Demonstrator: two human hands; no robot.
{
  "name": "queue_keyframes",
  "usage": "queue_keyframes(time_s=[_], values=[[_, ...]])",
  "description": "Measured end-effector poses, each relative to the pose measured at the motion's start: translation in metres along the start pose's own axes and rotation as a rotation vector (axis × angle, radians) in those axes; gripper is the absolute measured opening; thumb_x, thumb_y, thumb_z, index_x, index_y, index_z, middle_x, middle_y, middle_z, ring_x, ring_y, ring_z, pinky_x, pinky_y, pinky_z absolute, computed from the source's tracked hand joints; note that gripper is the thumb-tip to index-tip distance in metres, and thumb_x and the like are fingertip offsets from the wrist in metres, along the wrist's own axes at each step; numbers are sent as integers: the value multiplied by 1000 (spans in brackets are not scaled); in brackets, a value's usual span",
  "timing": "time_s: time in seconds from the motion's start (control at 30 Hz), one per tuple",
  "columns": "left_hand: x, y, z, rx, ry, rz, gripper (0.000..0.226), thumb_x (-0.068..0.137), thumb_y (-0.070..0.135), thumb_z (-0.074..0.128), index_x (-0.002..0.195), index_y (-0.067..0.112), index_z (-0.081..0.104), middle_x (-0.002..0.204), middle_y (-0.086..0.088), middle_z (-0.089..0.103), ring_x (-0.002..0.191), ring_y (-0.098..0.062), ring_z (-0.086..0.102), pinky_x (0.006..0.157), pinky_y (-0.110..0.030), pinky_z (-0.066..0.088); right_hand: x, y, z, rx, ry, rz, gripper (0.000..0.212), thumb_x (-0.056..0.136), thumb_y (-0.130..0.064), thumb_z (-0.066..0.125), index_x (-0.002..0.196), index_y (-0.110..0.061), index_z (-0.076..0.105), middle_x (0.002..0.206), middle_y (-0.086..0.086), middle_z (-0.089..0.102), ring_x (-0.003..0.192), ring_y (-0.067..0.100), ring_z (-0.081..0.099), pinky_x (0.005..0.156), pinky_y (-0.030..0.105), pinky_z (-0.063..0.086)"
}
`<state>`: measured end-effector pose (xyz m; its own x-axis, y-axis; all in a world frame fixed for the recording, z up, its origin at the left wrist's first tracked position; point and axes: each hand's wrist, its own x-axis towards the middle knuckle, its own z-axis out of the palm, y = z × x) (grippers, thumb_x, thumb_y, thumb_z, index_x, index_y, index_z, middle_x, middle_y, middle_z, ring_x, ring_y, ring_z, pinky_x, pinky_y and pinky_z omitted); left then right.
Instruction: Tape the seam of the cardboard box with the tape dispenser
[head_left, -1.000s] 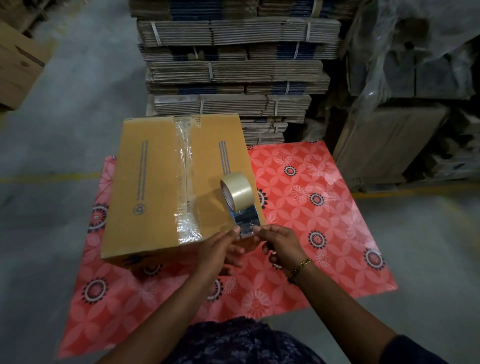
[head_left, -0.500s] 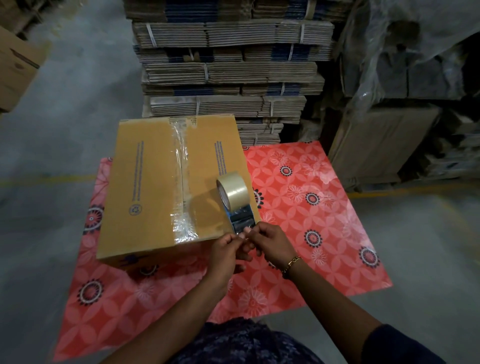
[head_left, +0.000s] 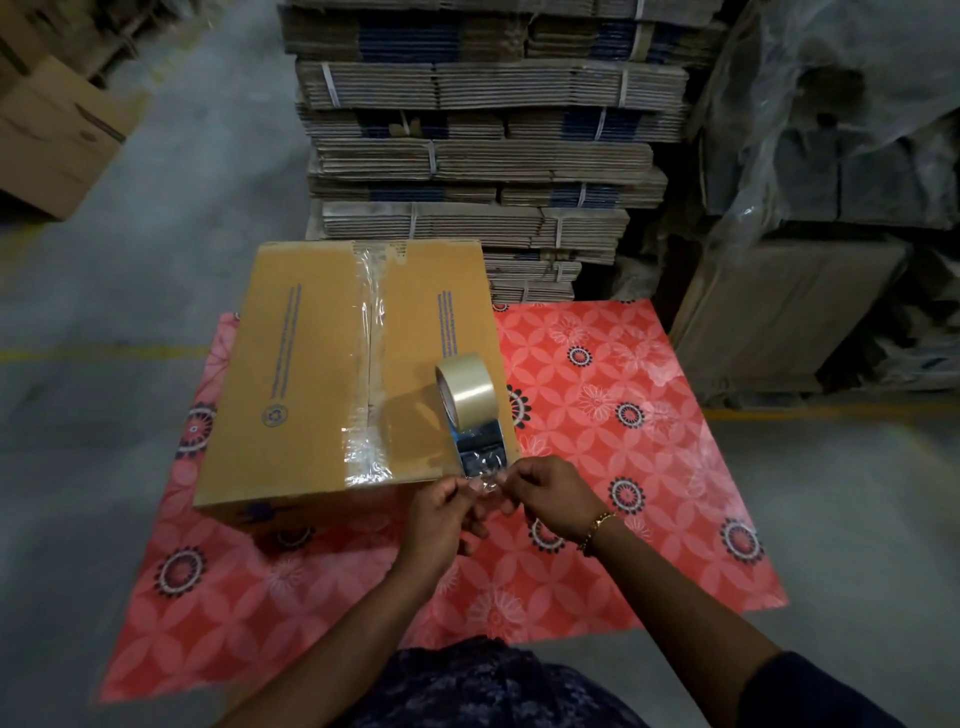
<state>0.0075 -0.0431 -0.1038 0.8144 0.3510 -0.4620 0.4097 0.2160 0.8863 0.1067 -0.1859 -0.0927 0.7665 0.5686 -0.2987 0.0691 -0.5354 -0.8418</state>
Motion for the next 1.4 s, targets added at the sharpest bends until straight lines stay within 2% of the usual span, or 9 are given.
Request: queue_keyframes(time_s=[0.17, 0.33, 0.47, 0.57, 0.67, 0.87, 1.07, 1.2, 1.4], values=[[1, -13, 3, 84, 77, 95, 24, 101, 23, 59, 86, 6, 68, 61, -5, 59, 48, -16, 57, 39, -22, 39, 4, 17, 10, -229, 164, -57, 43, 95, -41, 59, 65, -14, 70, 55, -7, 68, 47, 2, 56, 50, 20, 42], [2, -21, 5, 161, 154, 172, 27, 98, 29, 64, 78, 12, 70, 55, -10, 59, 43, -21, 57, 41, -22, 40, 4, 33, 4, -452, 202, -13, 41, 85, -51, 49, 70, -17, 66, 64, 1, 71, 57, 18, 63, 55, 39, 54], [1, -30, 4, 237, 216, 136, 39, 97, 32, 64, 61, 18, 62, 51, -6, 62, 43, -18, 61, 43, -24, 42, -2, 15, -11, -329, 274, -134, 24, 89, -46, 60, 100, -25, 64, 88, -9, 70, 71, 12, 64, 63, 36, 55], [-2, -39, 0, 290, 218, 80, 38, 100, 33, 60, 64, 21, 63, 55, -6, 65, 43, -19, 62, 48, -27, 43, 8, -12, -15, -231, 232, -210, 63, 84, -55, 65, 135, -21, 48, 122, -3, 58, 99, 14, 62, 80, 35, 55], [-8, -42, -3, 351, 241, 58, 38, 98, 42, 59, 67, 20, 66, 62, -6, 70, 47, -20, 65, 54, -32, 47, 34, -31, -9, -308, 165, -157, 91, 73, -69, 66, 143, -17, 39, 140, 7, 50, 125, 25, 50, 100, 43, 48], [-34, -41, -7, 434, 312, 202, 36, 87, 52, 54, 74, 20, 63, 63, 0, 68, 58, -20, 66, 64, -46, 54, 47, -49, -1, -411, 199, -61, 66, 69, -69, 63, 109, -17, 59, 105, 9, 68, 92, 32, 65, 72, 40, 55], [-39, -19, -6, 510, 388, 360, 32, 89, 53, 54, 82, 24, 65, 70, 3, 68, 69, -17, 66, 66, -40, 51, 19, -27, -22, -65, 242, -84, 33, 71, -57, 73, 88, -29, 64, 83, -5, 71, 77, 17, 68, 63, 32, 54], [-14, 14, 11, 562, 346, 439, 19, 92, 36, 63, 85, 18, 67, 80, 0, 69, 78, -21, 65, 71, -37, 52, 2, -2, -43, 128, 286, -38, 43, 71, -53, 75, 99, -22, 64, 84, -12, 67, 76, 8, 65, 59, 28, 50], [45, 45, 52, 850, 226, 653, 30, 83, 42, 55, 90, 18, 71, 93, -5, 73, 94, -34, 62, 80, -46, 53, -10, 49, -86, 287, 402, 100, 64, 59, -57, 70, 110, -20, 65, 96, -3, 73, 85, 13, 70, 63, 28, 50]])
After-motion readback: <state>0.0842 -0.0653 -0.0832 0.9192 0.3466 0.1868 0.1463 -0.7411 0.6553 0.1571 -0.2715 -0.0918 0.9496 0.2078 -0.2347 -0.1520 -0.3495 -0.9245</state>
